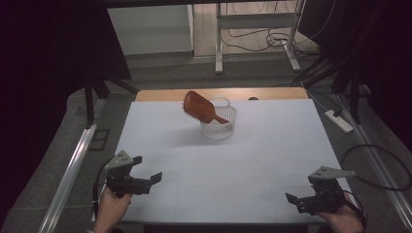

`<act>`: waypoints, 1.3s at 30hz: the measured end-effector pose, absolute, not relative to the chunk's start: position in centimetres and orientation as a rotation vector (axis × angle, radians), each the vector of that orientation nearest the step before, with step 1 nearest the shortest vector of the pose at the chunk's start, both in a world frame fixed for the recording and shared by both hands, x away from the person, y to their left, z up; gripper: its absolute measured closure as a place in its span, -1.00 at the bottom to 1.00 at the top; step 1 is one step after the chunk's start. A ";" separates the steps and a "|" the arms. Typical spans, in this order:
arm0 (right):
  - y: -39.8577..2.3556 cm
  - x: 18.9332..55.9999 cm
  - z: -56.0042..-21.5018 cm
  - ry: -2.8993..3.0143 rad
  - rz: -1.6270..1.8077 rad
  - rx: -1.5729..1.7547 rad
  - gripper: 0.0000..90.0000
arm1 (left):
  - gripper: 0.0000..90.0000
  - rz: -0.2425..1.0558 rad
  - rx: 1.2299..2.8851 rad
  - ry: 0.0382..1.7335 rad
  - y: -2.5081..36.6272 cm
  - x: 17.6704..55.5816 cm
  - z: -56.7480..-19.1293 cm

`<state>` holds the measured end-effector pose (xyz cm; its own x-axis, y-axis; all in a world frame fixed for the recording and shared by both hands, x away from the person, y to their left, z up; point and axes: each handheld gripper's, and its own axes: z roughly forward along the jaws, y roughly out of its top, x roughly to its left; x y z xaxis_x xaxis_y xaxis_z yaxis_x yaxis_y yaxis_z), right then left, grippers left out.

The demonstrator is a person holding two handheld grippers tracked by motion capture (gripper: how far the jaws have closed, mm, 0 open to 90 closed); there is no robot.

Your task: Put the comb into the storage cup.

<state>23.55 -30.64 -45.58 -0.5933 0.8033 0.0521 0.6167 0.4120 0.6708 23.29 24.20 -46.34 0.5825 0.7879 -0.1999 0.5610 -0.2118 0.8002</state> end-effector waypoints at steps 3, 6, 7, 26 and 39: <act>-30.6 23.5 -45.6 2.393 0.960 1.237 -1.00 | -1.00 0.318 1.902 1.087 24.3 23.1 -46.4; -30.6 23.5 -45.6 2.393 0.960 1.237 -1.00 | -1.00 0.324 1.904 1.091 24.5 22.8 -46.4; -30.6 23.5 -45.6 2.393 0.959 1.236 -1.00 | -1.00 0.325 1.903 1.093 24.5 22.7 -46.4; -30.6 23.5 -45.6 2.391 0.960 1.239 -1.00 | -1.00 0.338 1.886 1.121 25.8 21.1 -46.7; -30.6 23.5 -45.6 2.390 0.960 1.239 -1.00 | -1.00 0.342 1.890 1.141 26.4 20.0 -47.0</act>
